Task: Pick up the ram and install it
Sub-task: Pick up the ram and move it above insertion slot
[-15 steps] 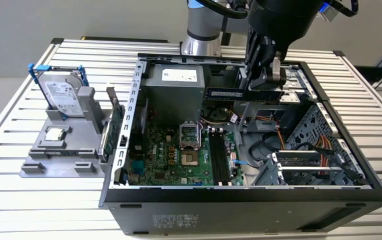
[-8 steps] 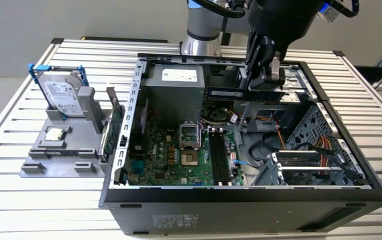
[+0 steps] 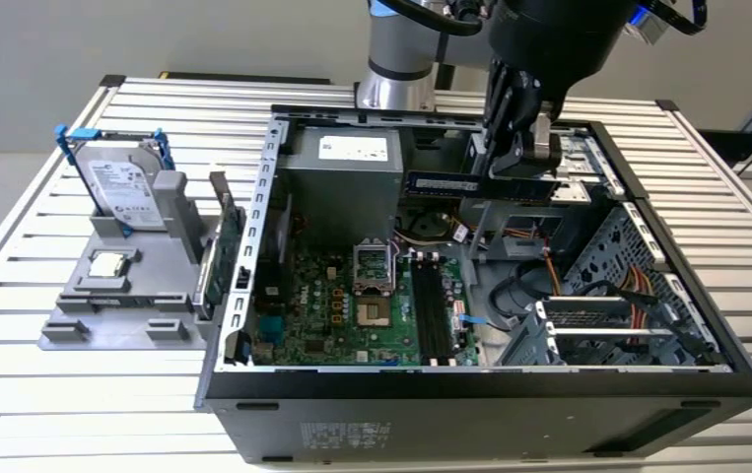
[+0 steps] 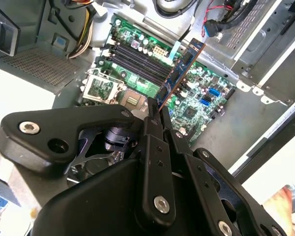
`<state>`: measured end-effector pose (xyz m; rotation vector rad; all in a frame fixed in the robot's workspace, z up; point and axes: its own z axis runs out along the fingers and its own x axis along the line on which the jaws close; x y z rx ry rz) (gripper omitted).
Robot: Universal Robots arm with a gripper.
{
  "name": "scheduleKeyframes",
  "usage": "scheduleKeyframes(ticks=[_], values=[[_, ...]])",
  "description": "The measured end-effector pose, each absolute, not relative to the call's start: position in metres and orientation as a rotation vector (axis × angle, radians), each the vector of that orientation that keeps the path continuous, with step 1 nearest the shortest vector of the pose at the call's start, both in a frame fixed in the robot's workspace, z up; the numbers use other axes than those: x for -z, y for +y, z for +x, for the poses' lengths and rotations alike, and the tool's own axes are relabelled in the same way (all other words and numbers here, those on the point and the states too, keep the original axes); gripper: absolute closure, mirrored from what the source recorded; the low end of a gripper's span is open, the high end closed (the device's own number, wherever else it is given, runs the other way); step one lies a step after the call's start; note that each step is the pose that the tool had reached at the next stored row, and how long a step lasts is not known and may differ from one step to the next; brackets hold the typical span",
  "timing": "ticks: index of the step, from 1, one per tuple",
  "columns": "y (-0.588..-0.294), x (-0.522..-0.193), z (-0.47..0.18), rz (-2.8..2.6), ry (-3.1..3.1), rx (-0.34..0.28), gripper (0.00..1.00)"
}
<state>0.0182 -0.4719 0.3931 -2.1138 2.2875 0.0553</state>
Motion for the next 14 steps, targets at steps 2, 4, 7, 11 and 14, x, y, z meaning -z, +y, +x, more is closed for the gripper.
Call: scheduleKeyframes(ticks=[2, 4, 7, 11, 14], values=[[-0.4719, -0.3931, 0.0182, -2.113, 2.288, -0.055, 1.0], [-0.4719, -0.3931, 0.0183, -2.11, 2.291, -0.055, 1.0], [-0.4719, -0.393, 0.0182, -2.087, 2.311, -0.055, 1.0], [-0.4719, -0.393, 0.0182, -2.073, 2.324, -0.055, 1.0], [-0.4719, -0.393, 0.0182, -2.072, 2.324, -0.055, 1.0]])
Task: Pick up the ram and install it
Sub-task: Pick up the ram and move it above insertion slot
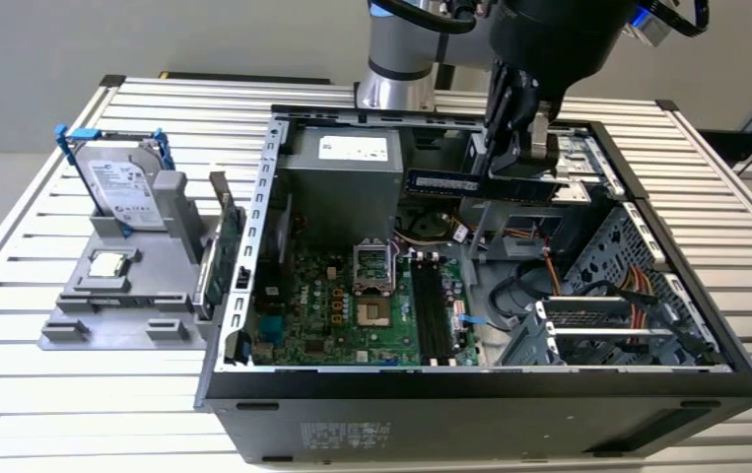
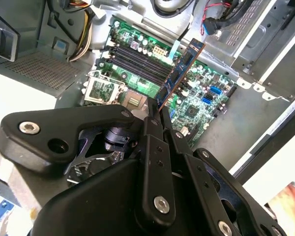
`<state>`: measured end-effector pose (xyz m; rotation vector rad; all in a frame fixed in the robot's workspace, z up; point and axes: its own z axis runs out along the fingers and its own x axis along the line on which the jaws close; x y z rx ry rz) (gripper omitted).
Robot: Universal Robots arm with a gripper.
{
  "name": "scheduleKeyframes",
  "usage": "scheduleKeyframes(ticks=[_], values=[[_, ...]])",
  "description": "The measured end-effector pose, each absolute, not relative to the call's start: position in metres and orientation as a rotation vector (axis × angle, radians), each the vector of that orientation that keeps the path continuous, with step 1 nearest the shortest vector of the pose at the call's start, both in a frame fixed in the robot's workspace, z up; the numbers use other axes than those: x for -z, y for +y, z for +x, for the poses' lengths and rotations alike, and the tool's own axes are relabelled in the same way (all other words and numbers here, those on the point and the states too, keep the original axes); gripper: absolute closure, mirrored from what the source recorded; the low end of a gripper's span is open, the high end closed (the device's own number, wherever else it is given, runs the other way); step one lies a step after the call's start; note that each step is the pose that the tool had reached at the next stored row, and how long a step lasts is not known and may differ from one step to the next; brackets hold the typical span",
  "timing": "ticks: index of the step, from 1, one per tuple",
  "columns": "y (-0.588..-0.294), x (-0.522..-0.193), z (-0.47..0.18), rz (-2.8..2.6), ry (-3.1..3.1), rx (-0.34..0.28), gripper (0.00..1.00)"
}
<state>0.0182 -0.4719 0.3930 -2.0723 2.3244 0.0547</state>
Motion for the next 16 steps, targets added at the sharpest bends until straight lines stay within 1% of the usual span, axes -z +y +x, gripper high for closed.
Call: scheduleKeyframes(ticks=[16], values=[[-0.4719, -0.3931, 0.0183, -2.008, 2.379, -0.053, 1.0]])
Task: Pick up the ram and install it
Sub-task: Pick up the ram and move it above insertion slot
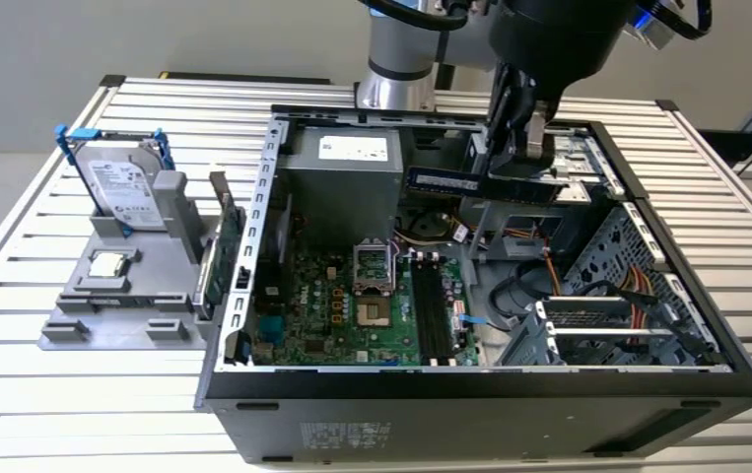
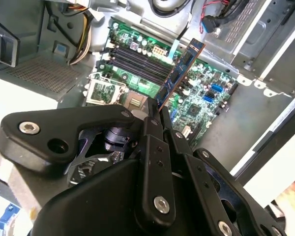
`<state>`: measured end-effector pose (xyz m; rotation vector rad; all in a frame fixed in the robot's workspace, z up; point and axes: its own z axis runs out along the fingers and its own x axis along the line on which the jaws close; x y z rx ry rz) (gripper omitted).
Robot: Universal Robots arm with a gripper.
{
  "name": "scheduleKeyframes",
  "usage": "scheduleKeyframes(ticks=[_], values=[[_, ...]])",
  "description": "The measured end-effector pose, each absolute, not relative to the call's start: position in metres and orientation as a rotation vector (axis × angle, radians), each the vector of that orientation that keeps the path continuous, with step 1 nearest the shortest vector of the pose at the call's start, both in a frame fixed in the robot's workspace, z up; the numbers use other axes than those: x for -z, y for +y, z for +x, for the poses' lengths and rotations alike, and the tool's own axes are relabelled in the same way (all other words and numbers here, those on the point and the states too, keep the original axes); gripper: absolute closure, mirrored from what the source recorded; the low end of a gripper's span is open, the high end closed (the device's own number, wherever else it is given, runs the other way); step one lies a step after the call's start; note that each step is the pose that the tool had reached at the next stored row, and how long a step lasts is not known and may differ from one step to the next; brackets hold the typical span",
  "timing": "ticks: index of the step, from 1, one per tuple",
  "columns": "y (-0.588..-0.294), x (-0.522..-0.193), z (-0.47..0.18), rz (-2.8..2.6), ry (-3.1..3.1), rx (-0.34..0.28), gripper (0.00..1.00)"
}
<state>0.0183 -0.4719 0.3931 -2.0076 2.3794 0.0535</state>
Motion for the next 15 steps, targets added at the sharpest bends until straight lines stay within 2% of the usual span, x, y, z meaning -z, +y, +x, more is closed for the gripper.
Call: scheduleKeyframes(ticks=[15], values=[[-0.4719, -0.3931, 0.0182, -1.807, 2.532, -0.05, 1.0]])
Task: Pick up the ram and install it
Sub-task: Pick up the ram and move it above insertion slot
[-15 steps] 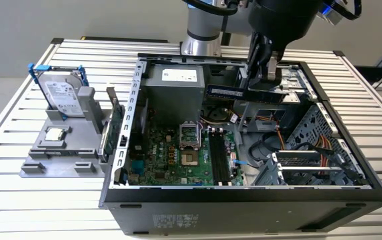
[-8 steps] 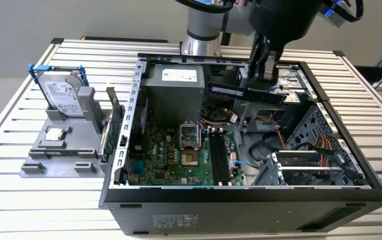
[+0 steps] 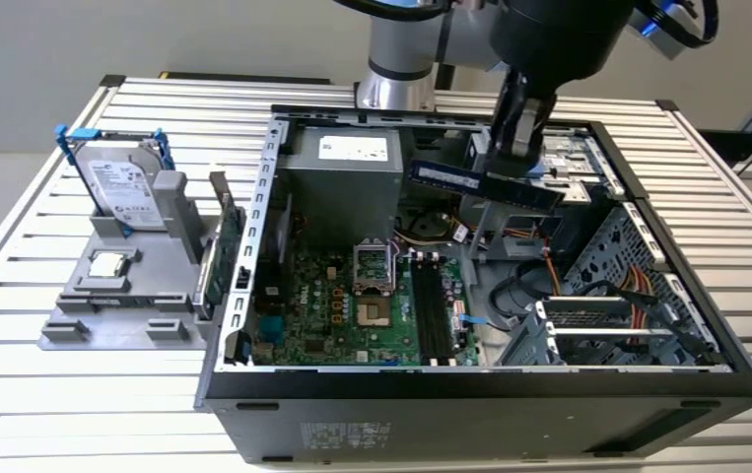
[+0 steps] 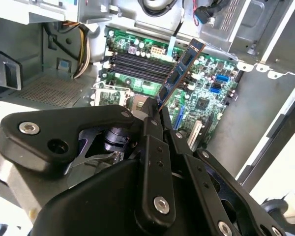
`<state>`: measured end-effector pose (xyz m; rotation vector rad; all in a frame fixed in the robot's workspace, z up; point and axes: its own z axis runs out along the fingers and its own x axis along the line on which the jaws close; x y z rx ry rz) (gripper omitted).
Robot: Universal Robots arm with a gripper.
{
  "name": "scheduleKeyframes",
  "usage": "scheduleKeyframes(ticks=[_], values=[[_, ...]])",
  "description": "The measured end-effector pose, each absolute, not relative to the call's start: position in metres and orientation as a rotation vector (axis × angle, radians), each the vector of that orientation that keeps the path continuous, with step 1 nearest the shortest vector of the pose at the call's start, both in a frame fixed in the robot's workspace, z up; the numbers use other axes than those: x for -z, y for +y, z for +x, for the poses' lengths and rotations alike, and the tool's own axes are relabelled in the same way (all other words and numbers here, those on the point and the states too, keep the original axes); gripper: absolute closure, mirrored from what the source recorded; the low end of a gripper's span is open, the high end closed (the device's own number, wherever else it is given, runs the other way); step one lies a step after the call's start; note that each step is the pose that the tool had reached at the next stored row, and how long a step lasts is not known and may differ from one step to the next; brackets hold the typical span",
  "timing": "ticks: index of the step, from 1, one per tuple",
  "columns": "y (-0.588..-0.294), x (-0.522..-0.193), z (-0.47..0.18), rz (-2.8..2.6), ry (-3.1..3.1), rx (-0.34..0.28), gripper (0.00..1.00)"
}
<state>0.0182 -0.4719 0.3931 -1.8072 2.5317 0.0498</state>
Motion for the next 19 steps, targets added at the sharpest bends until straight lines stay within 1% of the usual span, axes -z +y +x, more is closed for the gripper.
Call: scheduleKeyframes(ticks=[19], values=[[-0.4719, -0.393, 0.0183, -1.568, 2.683, -0.045, 1.0]])
